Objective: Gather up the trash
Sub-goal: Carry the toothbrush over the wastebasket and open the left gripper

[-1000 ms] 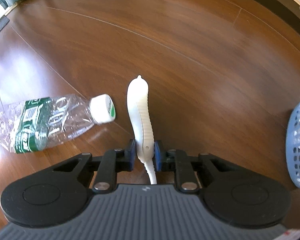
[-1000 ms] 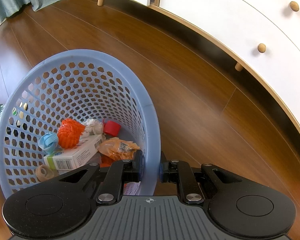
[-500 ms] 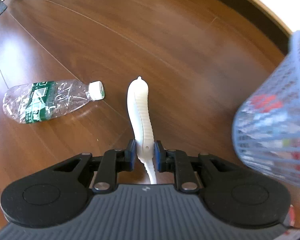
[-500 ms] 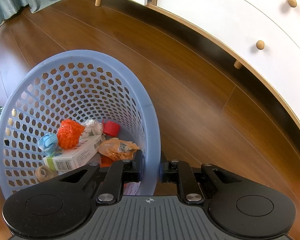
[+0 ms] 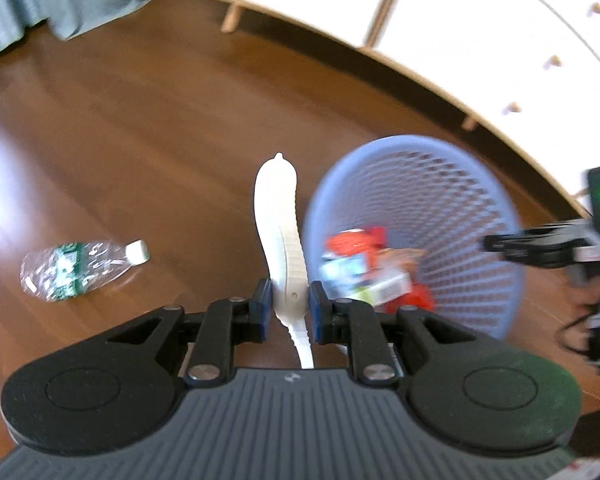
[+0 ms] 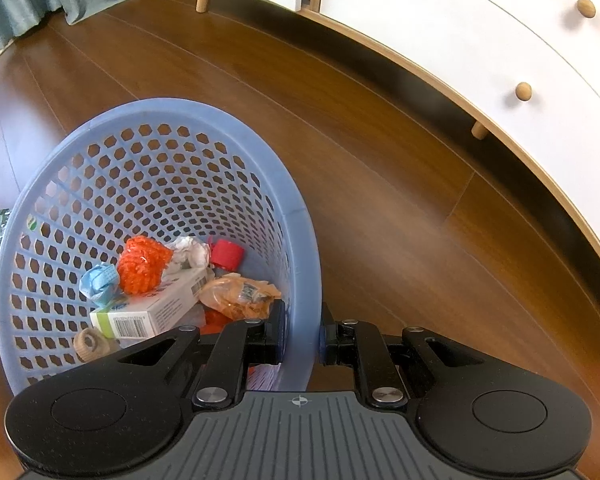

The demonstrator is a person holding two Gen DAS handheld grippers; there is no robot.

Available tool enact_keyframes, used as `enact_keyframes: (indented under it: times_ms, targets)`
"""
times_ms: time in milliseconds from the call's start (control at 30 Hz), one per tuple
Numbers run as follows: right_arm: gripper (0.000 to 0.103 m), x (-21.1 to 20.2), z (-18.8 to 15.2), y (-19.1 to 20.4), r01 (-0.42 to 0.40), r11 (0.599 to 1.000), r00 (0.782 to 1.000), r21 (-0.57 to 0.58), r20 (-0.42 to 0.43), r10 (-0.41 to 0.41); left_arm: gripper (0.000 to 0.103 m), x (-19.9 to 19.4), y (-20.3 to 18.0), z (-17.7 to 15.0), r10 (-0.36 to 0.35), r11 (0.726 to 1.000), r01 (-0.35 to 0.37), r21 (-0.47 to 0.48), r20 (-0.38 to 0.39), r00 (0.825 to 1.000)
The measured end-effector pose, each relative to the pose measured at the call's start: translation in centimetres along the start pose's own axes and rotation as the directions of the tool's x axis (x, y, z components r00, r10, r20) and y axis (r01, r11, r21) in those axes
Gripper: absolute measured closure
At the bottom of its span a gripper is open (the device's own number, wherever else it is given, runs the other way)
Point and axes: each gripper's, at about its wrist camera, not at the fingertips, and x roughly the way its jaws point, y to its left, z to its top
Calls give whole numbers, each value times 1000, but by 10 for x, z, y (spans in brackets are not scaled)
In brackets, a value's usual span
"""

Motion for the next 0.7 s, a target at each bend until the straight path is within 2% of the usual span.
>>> enact_keyframes:
  times_ms: [167,367,700]
  targets:
    - [91,0,0,-1,-3,1000,1000,0,-2,3,87,0,-33,12,-46,997,50,58,-55,997]
    - [91,0,0,0,-5,1000,1000,-5,1,5,87,39,-66,23,-4,995,17,102,-127,992]
    - [91,4,1,-3,-9,1000,1000,1,2,9,87,81,-92,27,45,993,-28,113,-150,988]
